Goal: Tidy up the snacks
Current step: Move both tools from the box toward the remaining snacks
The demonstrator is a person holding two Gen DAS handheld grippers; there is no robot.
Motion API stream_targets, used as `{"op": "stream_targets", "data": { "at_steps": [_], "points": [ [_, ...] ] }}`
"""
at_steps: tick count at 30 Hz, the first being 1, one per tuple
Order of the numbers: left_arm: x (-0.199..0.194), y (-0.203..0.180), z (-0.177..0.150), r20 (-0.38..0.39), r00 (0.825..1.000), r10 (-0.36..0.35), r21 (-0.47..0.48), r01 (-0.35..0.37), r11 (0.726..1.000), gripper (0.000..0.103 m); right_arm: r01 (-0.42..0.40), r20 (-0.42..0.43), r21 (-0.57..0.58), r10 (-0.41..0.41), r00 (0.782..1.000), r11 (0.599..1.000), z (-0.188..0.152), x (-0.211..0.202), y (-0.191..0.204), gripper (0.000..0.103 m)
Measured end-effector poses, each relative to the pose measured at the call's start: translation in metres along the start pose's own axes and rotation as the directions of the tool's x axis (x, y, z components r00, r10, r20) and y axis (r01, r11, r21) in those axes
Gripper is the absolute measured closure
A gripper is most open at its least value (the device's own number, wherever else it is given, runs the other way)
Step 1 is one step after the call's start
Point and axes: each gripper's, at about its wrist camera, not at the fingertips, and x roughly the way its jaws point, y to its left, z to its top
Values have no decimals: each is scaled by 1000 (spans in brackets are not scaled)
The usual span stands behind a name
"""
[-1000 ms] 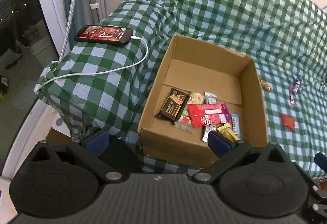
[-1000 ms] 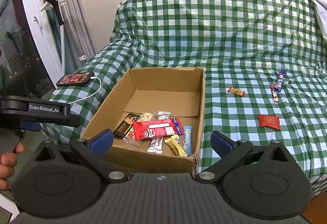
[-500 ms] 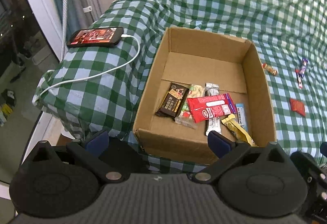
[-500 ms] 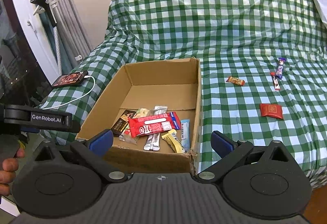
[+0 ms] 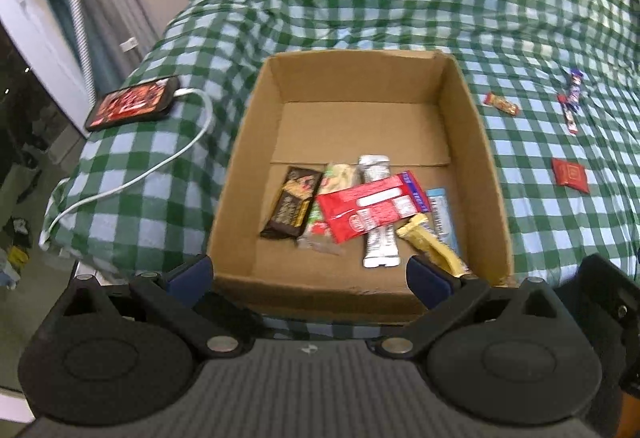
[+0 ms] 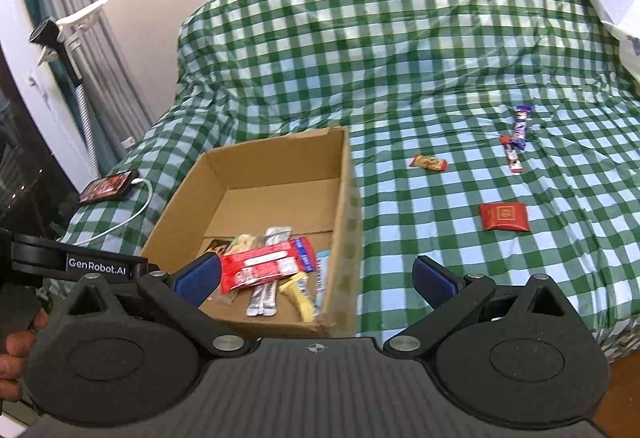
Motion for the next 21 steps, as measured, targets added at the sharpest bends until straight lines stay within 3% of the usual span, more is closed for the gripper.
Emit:
{"op": "stream_targets", "data": {
  "at_steps": [7,10,15,18,21],
  "points": [
    [-4,-51,19,118,993,-9,114,-4,993,0,108,26,64,-110,994,992,3,9,-48,2],
    [-1,-78,33,126,991,-38,172,15,985,0,186,37,100,-190,981,977,6,14,-78,2],
    [24,-126,65,60,994,-88,208,74,975,0,284,25,155,-291,956,946,9,28,-135,2],
    [54,-158,93,-20,991,-136,188,137,972,0,322,25,188,-332,943,928,16,44,-170,2],
    [86,-192,122,-39,989,-145,163,149,975,0,346,28,204,-359,933,916,29,70,-204,2]
  ]
}}
